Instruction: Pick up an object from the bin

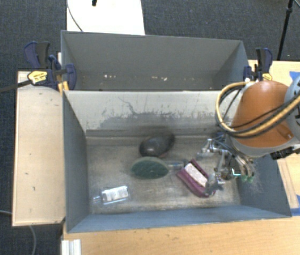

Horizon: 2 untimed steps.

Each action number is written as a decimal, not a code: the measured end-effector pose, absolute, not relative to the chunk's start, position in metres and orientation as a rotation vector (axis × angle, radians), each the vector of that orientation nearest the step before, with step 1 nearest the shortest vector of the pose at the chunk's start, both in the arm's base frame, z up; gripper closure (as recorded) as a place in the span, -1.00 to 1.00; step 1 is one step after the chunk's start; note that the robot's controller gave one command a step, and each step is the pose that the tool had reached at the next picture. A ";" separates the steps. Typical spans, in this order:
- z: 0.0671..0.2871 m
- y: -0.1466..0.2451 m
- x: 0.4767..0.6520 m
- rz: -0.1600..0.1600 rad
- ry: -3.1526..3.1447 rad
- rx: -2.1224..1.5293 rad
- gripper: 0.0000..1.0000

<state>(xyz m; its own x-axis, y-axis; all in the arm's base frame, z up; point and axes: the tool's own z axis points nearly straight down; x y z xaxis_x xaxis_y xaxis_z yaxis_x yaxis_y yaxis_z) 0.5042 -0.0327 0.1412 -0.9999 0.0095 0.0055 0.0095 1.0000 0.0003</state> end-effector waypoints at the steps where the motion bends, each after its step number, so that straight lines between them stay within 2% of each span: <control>1: 0.077 -0.005 0.520 0.000 -3.142 0.170 -1.00; 2: 0.073 -0.001 0.570 -0.003 -3.140 -0.059 -1.00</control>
Offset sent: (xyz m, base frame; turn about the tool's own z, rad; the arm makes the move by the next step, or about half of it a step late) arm 0.0142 0.0274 -0.0635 -0.1202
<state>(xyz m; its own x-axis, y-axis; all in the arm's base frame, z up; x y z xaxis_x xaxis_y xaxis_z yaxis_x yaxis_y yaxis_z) 0.5697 -0.0007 0.0727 -0.9993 0.0374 0.0015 0.0374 0.9993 0.0020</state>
